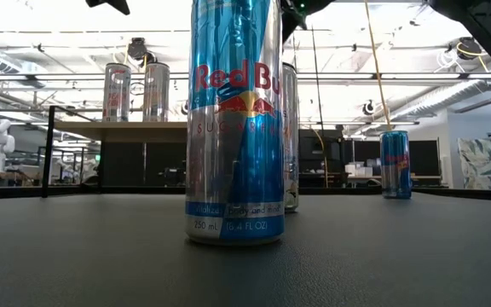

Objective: Place canned beverage on shelf
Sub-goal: Put the top red black soda can on the shelf

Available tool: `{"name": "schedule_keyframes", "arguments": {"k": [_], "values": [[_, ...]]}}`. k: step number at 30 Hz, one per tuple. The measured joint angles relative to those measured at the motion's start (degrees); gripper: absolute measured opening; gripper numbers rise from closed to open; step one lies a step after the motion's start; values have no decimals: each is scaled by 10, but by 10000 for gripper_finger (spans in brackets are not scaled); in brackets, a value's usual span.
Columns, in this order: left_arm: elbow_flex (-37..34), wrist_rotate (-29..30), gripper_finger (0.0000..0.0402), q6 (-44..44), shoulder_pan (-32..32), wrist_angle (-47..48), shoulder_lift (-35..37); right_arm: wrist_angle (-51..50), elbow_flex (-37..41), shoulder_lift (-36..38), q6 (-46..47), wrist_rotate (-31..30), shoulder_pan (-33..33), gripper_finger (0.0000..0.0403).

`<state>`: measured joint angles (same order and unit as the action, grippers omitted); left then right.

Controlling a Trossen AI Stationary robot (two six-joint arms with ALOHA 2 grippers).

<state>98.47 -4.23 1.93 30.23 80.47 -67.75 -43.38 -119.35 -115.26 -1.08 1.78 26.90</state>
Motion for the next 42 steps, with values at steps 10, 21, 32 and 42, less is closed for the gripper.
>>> {"name": "schedule_keyframes", "arguments": {"k": [10, 21, 32, 42], "values": [[0, 0, 1, 0, 0, 0, 0, 29, 0, -23, 0, 15, -4, 0], [0, 0, 1, 0, 0, 0, 0, 65, 0, -28, 2, 45, -4, 0], [0, 0, 1, 0, 0, 0, 0, 74, 0, -28, 2, 45, -4, 0], [0, 0, 1, 0, 0, 0, 0, 76, 0, -28, 4, 42, 1, 0]]}}
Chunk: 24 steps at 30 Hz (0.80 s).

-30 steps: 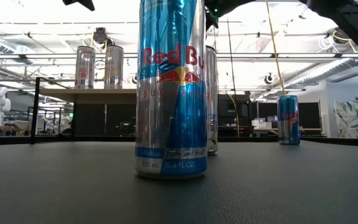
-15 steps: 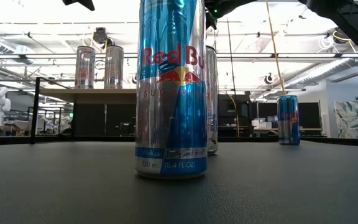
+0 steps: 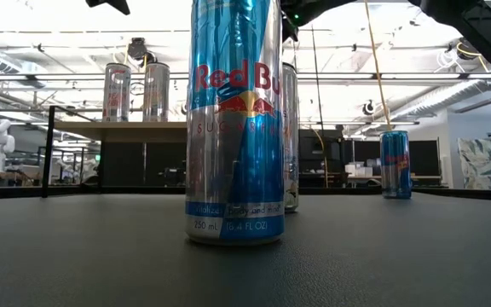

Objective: Place canned beverage on shelf
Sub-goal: Put the top red black soda can on the shelf, then put the top blue soda can on the shelf

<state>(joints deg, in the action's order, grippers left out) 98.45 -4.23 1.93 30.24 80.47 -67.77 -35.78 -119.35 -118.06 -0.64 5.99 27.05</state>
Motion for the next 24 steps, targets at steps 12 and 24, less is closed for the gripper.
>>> {"name": "schedule_keyframes", "arguments": {"k": [12, 24], "values": [[0, 0, 1, 0, 0, 0, 0, 38, 0, -16, 7, 30, 0, 0], [0, 0, 1, 0, 0, 0, 0, -38, 0, 19, -26, -2, 0, 0]]}}
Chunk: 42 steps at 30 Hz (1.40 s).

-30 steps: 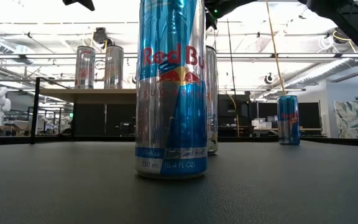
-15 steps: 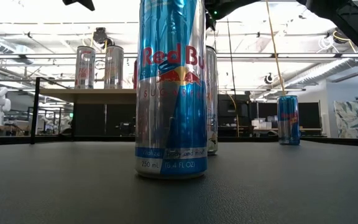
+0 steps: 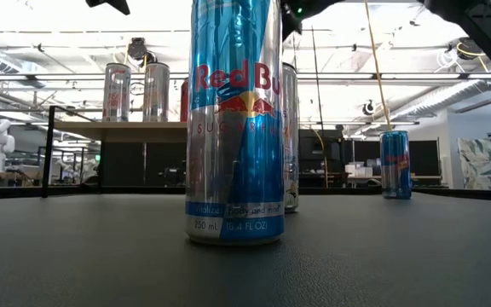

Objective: Place canned beverage on shelf
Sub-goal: Put the top blue soda can on the shelf

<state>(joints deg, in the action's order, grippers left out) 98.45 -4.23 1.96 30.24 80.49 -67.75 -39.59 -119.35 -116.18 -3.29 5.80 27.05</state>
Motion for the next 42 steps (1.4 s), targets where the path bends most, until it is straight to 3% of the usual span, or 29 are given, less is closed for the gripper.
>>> {"name": "schedule_keyframes", "arguments": {"k": [9, 28, 31, 35, 42], "values": [[0, 0, 1, 0, 0, 7, 0, -77, 0, 69, -9, -72, 0, 0], [0, 2, 1, 0, 0, 30, 0, -195, 0, 199, 19, -79, 0, 0], [0, 2, 1, -1, 0, 27, 0, -228, 0, 205, 11, -140, 0, 1], [0, 2, 1, -1, 0, 26, 0, -285, 0, 206, 12, -223, 2, 25], [0, 2, 1, -1, 0, 26, 0, -353, 0, 204, 36, -238, 4, 115]]}}
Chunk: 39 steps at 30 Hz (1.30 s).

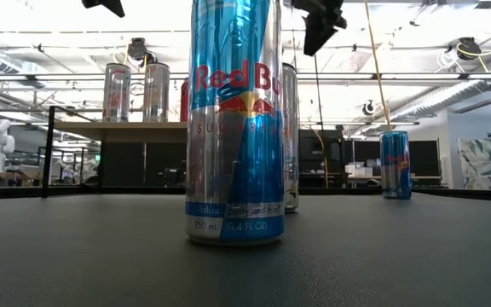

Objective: Place canned beverage on shelf
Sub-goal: Put the top blue soda can on the shelf

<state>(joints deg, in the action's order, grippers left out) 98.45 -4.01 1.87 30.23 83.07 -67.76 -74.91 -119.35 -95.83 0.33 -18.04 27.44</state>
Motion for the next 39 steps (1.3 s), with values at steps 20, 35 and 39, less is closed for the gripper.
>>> {"name": "schedule_keyframes", "arguments": {"k": [20, 35, 39], "values": [[0, 0, 1, 0, 0, 5, 0, -151, 5, -3, 182, -10, 36, 255], [0, 0, 1, 0, 0, 4, 0, -133, 5, -3, 148, -17, 36, 262], [0, 0, 1, 0, 0, 4, 0, -123, 5, -3, 150, -20, 38, 263]]}}
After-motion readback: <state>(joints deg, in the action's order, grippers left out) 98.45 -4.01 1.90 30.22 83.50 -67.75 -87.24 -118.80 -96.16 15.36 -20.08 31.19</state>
